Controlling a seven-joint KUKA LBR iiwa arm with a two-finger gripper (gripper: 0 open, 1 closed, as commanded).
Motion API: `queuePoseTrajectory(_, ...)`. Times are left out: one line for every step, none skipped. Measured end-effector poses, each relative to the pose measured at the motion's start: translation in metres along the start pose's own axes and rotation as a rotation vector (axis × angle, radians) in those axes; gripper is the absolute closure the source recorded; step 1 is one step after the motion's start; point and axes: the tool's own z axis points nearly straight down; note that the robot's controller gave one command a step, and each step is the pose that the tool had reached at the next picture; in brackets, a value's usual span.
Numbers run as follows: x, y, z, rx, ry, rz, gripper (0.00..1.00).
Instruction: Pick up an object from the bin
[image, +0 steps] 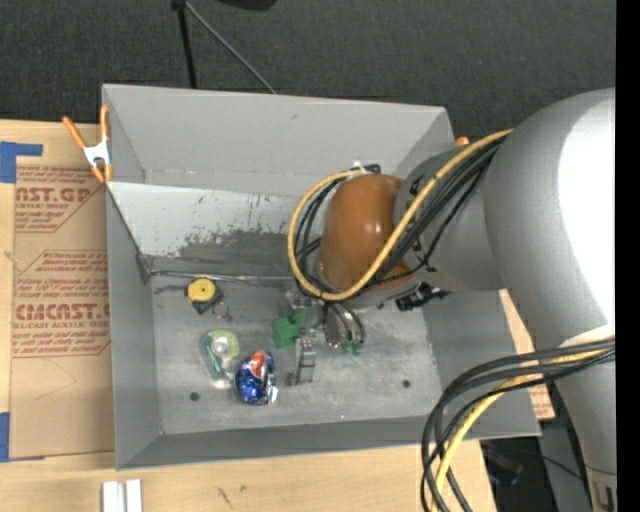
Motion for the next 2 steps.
queuePoseTrajectory(0.0,0.0,0.0,-0.001,-0.001,0.0,1.0)
queuePoseTrajectory(-0.001,0.002,-0.036,0.005,-0.002,-0.001,1.0)
